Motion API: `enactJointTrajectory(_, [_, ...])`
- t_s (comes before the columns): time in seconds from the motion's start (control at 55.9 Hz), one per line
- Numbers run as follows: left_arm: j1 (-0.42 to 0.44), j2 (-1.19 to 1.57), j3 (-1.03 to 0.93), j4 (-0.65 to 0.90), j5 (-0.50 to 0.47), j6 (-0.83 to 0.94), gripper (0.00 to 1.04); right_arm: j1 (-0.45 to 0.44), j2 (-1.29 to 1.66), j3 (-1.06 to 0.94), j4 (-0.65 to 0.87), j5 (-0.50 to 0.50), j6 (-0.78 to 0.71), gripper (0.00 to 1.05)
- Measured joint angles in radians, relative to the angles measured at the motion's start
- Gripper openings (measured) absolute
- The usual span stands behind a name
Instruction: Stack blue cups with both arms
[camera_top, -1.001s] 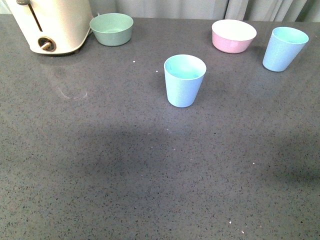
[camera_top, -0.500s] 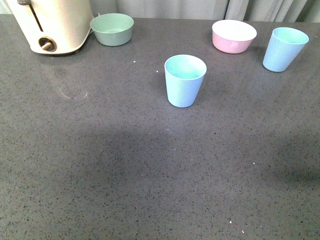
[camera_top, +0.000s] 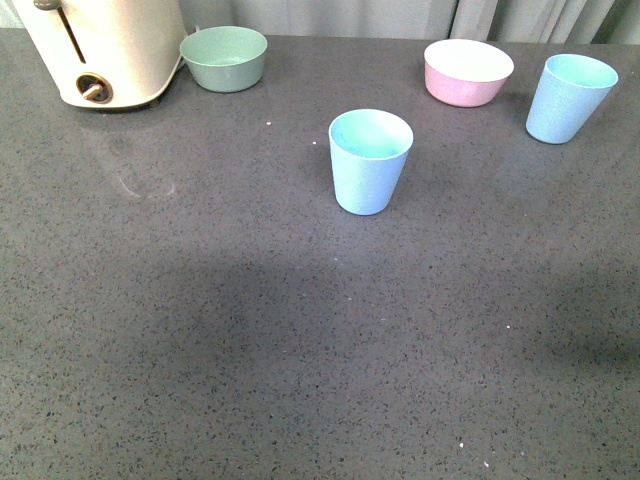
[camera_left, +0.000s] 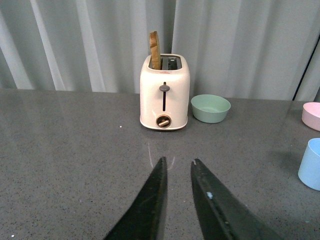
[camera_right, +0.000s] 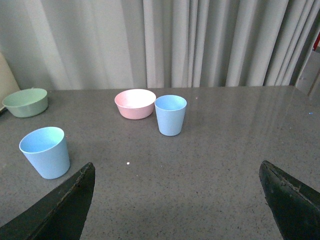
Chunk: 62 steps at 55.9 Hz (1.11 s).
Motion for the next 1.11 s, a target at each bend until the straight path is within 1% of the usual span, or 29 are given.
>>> enactJointTrajectory(0.036, [0.000,0.000,0.000,0.000,0.000,0.000,0.31,0.000,0.043,0.031,-0.089,0.042,0.029,0.96])
enactJointTrajectory(0.054, [0.000,0.000,0.000,0.000,0.000,0.000,0.34,-0.018,0.111,0.068,-0.169,0.041,0.037,0.96])
enactJointTrajectory(0.089, [0.000,0.000,0.000,0.000,0.000,0.000,0.43,-0.069,0.226,0.105,-0.196,0.014,0.032,0.96])
enactJointTrajectory(0.161, [0.000,0.000,0.000,0.000,0.000,0.000,0.54,-0.169,0.426,0.156,-0.102,-0.084,-0.019,0.96])
enactJointTrajectory(0.232, [0.000,0.000,0.000,-0.001,0.000,0.000,0.64,-0.234,0.599,0.212,0.028,-0.139,-0.087,0.96])
enactJointTrajectory(0.268, [0.000,0.000,0.000,-0.001,0.000,0.000,0.70,-0.246,0.658,0.235,0.074,-0.153,-0.114,0.96])
enactJointTrajectory(0.304, [0.000,0.000,0.000,-0.001,0.000,0.000,0.75,-0.264,0.779,0.285,0.154,-0.181,-0.164,0.96])
enactJointTrajectory(0.34, [0.000,0.000,0.000,-0.001,0.000,0.000,0.80,-0.267,0.868,0.327,0.206,-0.187,-0.193,0.96])
enactJointTrajectory(0.357, [0.000,0.000,0.000,-0.001,0.000,0.000,0.84,-0.267,0.897,0.341,0.219,-0.192,-0.206,0.96])
enactJointTrajectory(0.393, [0.000,0.000,0.000,-0.001,0.000,0.000,0.91,-0.262,1.038,0.423,0.246,-0.235,-0.256,0.96])
enactJointTrajectory(0.411, [0.000,0.000,0.000,-0.001,0.000,0.000,0.96,-0.258,1.093,0.457,0.251,-0.247,-0.275,0.96])
enactJointTrajectory(0.429, [0.000,0.000,0.000,-0.001,0.000,0.002,0.98,-0.251,1.147,0.491,0.252,-0.256,-0.292,0.96])
enactJointTrajectory(0.5, [0.000,0.000,0.000,-0.001,0.000,0.002,0.95,-0.226,1.304,0.598,0.230,-0.273,-0.345,0.96])
enactJointTrajectory(0.626, [0.000,0.000,0.000,-0.001,0.000,0.002,0.96,-0.176,1.553,0.799,0.185,-0.273,-0.434,0.96])
enactJointTrajectory(0.697, [0.000,0.000,0.000,-0.001,0.000,0.002,0.96,-0.137,1.722,0.972,0.148,-0.275,-0.483,0.96])
enactJointTrajectory(0.929, [0.000,0.000,0.000,-0.001,0.000,0.002,0.96,-0.060,2.026,1.334,0.032,-0.224,-0.538,0.96])
enactJointTrajectory(1.108, [0.000,0.000,0.000,-0.001,0.000,0.002,0.96,-0.018,2.159,1.509,-0.043,-0.216,-0.547,0.96])
